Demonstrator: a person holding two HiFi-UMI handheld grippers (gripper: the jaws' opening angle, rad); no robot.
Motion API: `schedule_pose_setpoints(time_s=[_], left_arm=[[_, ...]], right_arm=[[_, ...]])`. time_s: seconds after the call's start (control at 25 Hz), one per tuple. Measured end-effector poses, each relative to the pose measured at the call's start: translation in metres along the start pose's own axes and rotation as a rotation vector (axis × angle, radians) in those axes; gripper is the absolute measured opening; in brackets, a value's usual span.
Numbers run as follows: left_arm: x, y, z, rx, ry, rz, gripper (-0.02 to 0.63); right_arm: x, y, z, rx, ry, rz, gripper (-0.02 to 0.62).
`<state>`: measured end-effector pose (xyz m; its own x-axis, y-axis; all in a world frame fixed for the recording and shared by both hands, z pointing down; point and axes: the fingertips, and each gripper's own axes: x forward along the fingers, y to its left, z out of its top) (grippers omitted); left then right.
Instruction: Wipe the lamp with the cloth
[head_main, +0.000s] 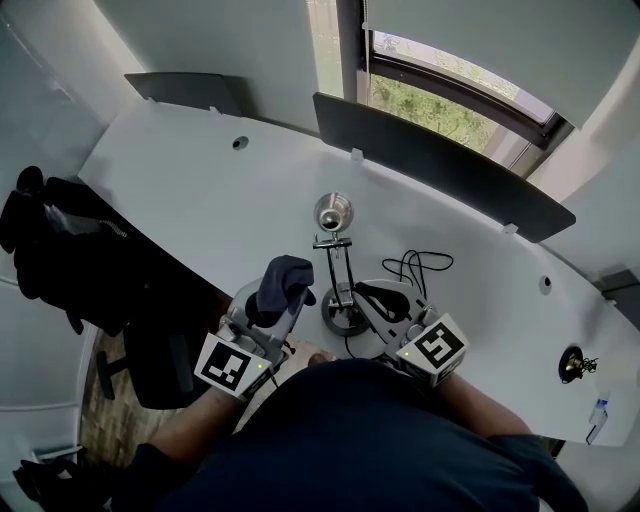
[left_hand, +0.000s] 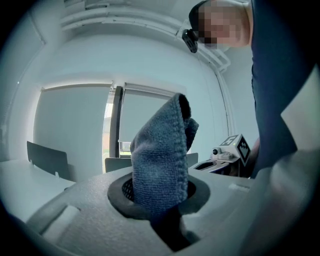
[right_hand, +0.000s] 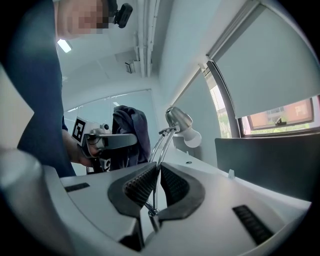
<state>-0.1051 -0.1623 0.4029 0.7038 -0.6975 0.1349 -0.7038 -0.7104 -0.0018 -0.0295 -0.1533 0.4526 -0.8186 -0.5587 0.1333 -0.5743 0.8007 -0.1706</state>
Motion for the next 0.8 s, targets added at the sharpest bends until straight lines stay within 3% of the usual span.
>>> schedule_pose_setpoints(time_s=[0.36, 0.64, 0.8], left_arm=[[0.013, 0.032, 0.003, 0.170, 0.033, 0.053, 0.080], [0.030, 0.042, 0.017, 0.271, 0.054, 0.032, 0.080], [0.042, 0.049, 0.020, 0.378, 0.076, 0.008, 0.080]], right_arm=[[0.004, 0.001, -0.005, -0.006, 0.017, 0.040, 0.048], [0.008, 0.001, -0.008, 0.007, 0.032, 0.051, 0.051], [0.009, 0.001, -0.008, 0.005, 0.028, 0.051, 0.051]])
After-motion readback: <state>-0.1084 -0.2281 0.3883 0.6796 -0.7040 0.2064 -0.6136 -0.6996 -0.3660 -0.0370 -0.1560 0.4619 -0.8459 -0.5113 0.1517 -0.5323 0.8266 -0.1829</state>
